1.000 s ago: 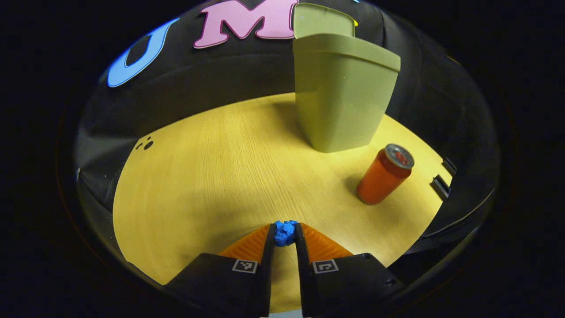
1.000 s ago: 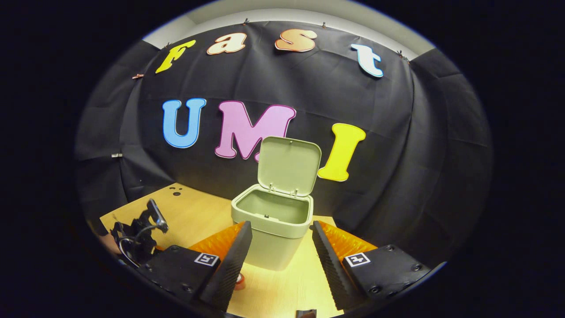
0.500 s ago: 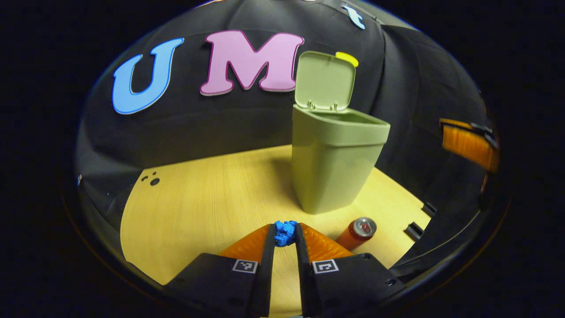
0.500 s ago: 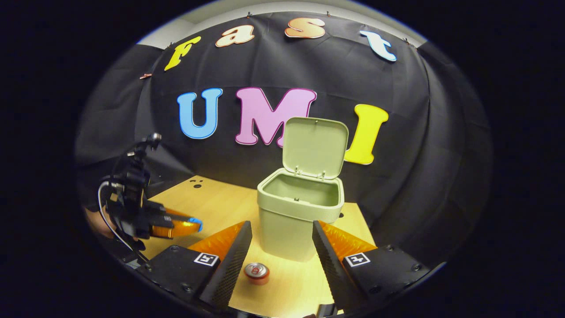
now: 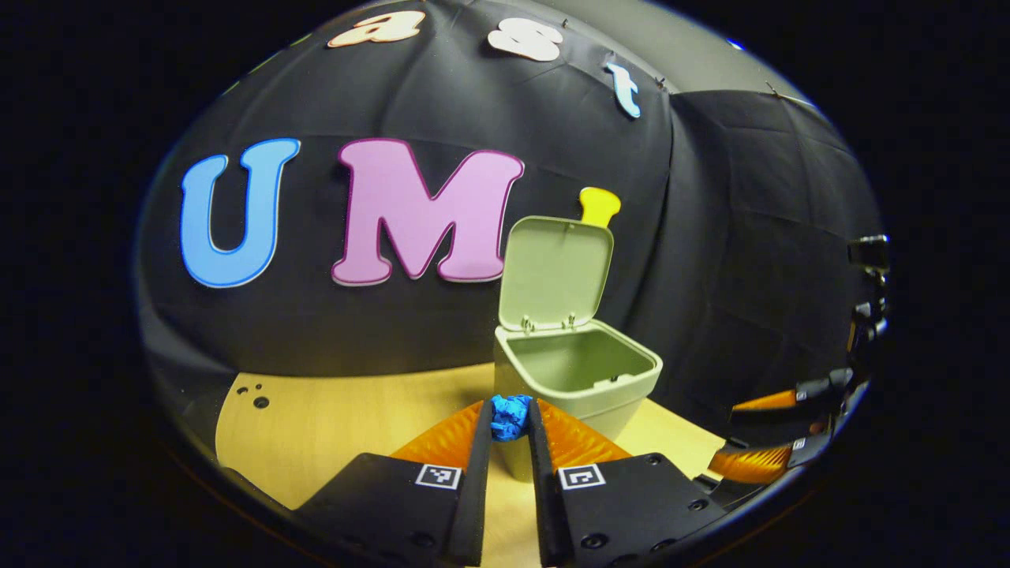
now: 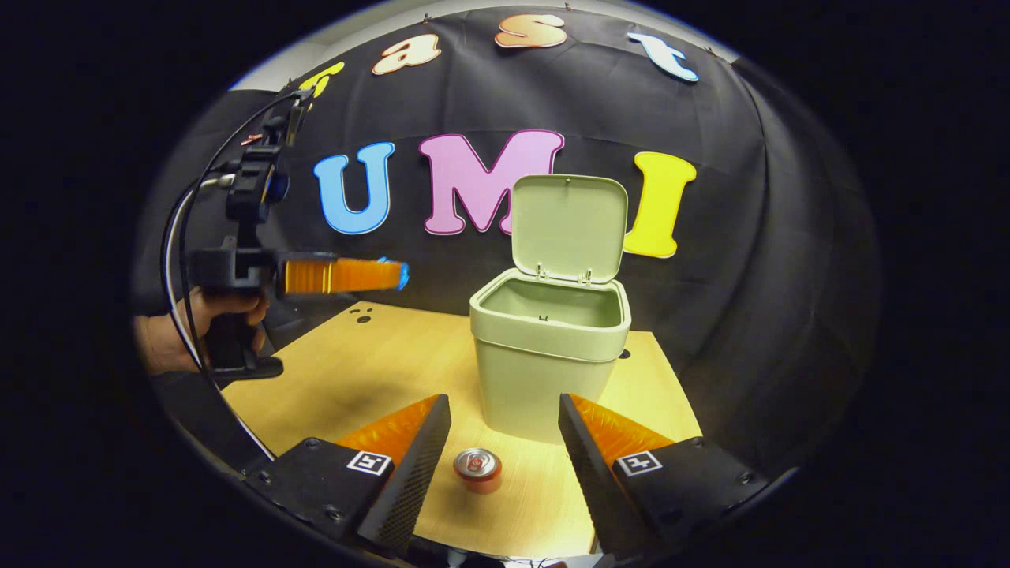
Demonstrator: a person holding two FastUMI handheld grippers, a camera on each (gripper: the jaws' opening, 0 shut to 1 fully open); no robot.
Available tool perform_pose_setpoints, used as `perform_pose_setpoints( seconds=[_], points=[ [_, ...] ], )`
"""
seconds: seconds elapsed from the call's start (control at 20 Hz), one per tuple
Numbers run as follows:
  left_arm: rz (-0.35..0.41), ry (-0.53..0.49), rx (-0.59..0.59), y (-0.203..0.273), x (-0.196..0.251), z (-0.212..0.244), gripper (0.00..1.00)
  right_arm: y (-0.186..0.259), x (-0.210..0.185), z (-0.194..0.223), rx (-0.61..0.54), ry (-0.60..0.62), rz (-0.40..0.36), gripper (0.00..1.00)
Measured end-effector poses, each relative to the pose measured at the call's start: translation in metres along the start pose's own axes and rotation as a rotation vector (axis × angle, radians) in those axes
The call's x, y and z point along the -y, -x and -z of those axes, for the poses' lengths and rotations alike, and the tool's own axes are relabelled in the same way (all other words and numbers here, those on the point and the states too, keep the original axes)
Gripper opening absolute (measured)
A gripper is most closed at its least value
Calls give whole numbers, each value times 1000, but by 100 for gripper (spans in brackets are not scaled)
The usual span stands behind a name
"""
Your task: Press the lid of the desktop garbage bin to open it, pick up the crumpled paper on the desktop and throw it into the bin, then pick up the pop can on the desktop and drop it into the bin, and finally close the garbage bin lid.
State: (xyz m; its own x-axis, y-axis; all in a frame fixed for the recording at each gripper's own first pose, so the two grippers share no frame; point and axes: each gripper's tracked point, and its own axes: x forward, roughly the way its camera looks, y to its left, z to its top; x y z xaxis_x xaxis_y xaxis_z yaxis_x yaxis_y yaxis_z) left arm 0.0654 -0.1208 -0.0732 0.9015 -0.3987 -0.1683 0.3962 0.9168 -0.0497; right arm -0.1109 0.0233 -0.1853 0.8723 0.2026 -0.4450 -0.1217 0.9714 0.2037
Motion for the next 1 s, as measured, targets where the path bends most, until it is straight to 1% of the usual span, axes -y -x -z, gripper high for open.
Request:
perform_pose_setpoints(
  seconds=[0.25, 0.4, 0.45, 0.55, 0.6, 0.65, 0.7, 0.8, 1.0],
  points=[
    [44, -41, 54, -37, 14, -31, 30, 2, 4, 11, -30, -15, 6, 88],
    [76, -87, 63, -61, 29, -39, 30, 4, 5, 11, -24, -45, 0, 87],
    [91, -94, 61, -68, 34, -37, 27, 4, 6, 12, -24, -51, 2, 87],
    [120, -89, 42, -88, 45, -33, 27, 2, 11, 11, -24, -54, 9, 87],
    [130, -83, 30, -97, 49, -29, 30, 1, 13, 11, -23, -57, 11, 87],
    [134, -78, 11, -104, 51, -24, 27, 0, 14, 10, -21, -59, 12, 87],
    [132, -74, -12, -113, 51, -17, 30, 0, 16, 8, -18, -61, 15, 87],
    [122, -64, -50, -126, 48, -5, 30, -2, 20, 7, -14, -58, 22, 87],
    [109, -71, -83, -141, 42, 7, 33, -2, 25, 8, -19, -50, 38, 87]
  ],
)
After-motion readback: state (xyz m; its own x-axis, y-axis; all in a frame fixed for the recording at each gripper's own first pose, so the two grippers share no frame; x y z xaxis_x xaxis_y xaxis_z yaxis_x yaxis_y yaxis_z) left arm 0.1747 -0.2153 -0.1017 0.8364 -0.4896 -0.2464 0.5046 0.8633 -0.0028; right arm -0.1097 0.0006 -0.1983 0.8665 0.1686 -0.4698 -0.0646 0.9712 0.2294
